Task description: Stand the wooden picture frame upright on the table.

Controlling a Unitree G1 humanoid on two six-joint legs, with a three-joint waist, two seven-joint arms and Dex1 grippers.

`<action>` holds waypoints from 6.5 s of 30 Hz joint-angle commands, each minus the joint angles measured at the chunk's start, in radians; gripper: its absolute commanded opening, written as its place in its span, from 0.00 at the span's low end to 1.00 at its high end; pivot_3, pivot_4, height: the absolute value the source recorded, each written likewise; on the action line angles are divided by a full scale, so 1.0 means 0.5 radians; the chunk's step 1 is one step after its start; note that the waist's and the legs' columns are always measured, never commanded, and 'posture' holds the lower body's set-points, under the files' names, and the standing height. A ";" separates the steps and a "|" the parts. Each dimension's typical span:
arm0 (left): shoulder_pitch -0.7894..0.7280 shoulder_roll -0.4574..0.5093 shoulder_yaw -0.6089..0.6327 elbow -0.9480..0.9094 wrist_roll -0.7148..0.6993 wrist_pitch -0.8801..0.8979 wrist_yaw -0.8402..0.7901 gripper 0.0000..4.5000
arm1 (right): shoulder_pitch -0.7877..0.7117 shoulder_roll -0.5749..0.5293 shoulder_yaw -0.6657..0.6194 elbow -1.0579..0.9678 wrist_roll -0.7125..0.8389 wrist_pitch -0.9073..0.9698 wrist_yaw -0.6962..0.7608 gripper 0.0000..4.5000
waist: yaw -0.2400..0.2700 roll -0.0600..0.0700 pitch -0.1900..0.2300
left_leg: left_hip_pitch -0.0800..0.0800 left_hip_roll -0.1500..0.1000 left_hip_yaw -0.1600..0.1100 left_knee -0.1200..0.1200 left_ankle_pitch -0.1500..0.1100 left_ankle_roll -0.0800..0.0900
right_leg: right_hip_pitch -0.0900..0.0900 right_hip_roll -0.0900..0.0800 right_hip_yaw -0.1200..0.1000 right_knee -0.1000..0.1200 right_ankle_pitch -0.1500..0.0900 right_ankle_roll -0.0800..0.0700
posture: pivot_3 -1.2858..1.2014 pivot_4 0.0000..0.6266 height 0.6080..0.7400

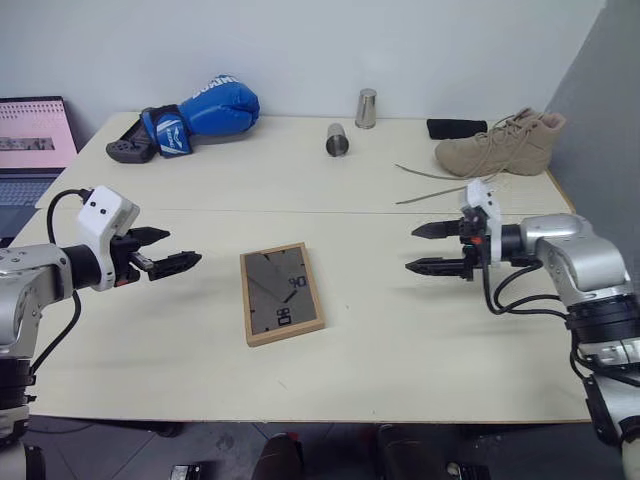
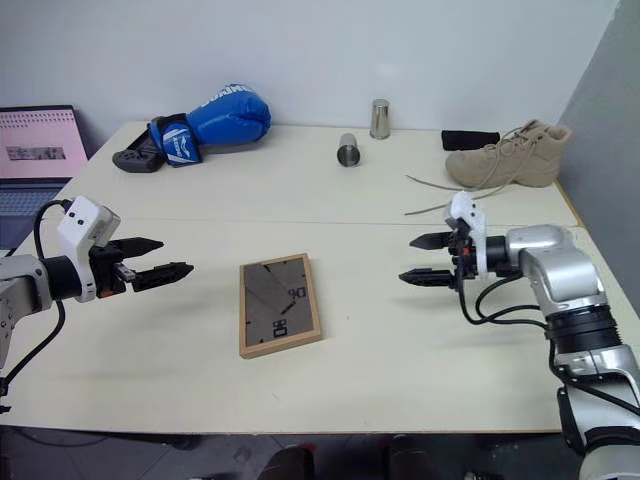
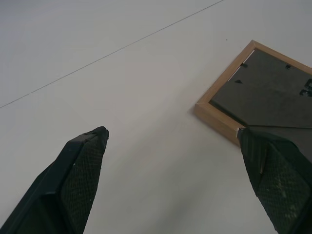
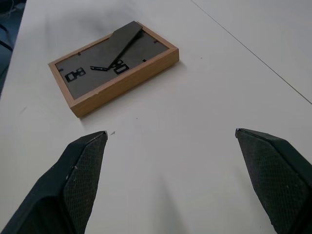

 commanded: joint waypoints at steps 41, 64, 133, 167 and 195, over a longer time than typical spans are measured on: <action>-0.443 -0.698 -0.622 0.475 0.500 -0.498 0.035 0.00 | 0.163 0.663 0.539 -0.179 -0.424 -0.229 -0.254 0.01 | 0.006 -0.001 -0.001 | 0.000 -0.001 -0.003 0.004 0.000 0.000 | 0.002 -0.001 -0.003 0.003 0.000 0.000 | 0.52 0.24 1.00; -0.258 -0.449 -0.669 0.122 0.446 -0.303 -0.365 0.00 | 0.120 0.417 0.319 -0.003 -0.461 -0.266 -0.352 0.01 | 0.002 -0.001 -0.001 | 0.000 -0.001 -0.003 0.003 0.000 0.000 | 0.002 0.000 -0.003 0.003 0.000 0.000 | 0.52 0.24 1.00; -0.600 -0.715 -0.570 0.609 -0.455 1.593 -0.253 1.00 | 0.249 0.440 0.421 -0.203 -0.480 -0.139 -0.363 0.00 | 0.009 0.001 -0.004 | 0.003 -0.003 -0.004 0.006 0.000 -0.001 | 0.005 -0.001 -0.003 0.005 0.000 0.000 | 0.52 0.24 1.00; -0.481 -0.842 -0.448 0.448 -0.520 1.388 -0.183 0.44 | 0.228 0.513 0.495 -0.176 -0.520 -0.185 -0.381 0.00 | 0.033 0.001 -0.004 | 0.002 -0.005 -0.005 0.005 0.000 0.000 | 0.005 -0.003 -0.003 0.003 0.000 0.000 | 0.52 0.24 1.00; -0.399 -1.218 0.377 -0.471 -0.928 1.502 0.565 0.29 | -0.310 0.235 -0.336 -0.177 0.372 0.796 -0.281 0.56 | -0.024 0.001 -0.002 | 0.001 -0.001 -0.006 0.004 0.001 -0.001 | 0.003 -0.001 -0.002 0.004 0.001 0.000 | 0.52 0.24 1.00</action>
